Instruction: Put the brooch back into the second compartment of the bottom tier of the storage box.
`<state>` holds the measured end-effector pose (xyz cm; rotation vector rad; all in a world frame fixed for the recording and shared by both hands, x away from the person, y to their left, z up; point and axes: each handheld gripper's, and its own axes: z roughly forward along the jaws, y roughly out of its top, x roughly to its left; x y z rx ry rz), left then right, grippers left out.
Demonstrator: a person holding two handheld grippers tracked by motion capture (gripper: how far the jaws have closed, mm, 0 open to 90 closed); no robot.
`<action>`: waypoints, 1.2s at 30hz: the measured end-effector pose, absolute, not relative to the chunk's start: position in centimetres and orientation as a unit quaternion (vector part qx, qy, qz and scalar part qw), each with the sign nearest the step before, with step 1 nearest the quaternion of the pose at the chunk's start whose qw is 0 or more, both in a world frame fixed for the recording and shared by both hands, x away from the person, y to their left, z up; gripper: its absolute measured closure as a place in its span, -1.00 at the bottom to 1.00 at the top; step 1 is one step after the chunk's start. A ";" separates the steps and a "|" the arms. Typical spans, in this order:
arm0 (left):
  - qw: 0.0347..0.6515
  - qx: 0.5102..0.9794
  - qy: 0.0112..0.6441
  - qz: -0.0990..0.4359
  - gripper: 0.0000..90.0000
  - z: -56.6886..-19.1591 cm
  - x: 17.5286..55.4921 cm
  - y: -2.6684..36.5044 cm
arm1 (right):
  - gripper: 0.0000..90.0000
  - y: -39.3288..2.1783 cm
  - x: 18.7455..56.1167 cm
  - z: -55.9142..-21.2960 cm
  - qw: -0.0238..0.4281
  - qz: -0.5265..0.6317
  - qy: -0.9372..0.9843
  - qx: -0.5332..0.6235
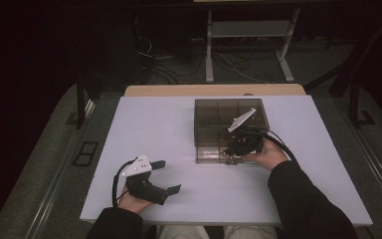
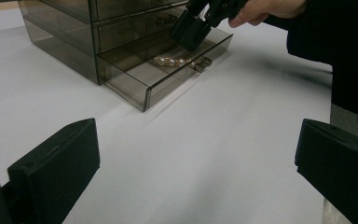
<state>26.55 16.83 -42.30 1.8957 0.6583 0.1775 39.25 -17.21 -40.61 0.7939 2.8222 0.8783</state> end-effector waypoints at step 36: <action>0.532 0.796 0.279 0.074 -1.00 -42.4 26.6 16.8 | -0.99 -22.2 34.0 -37.5 0.031 0.353 0.880 0.315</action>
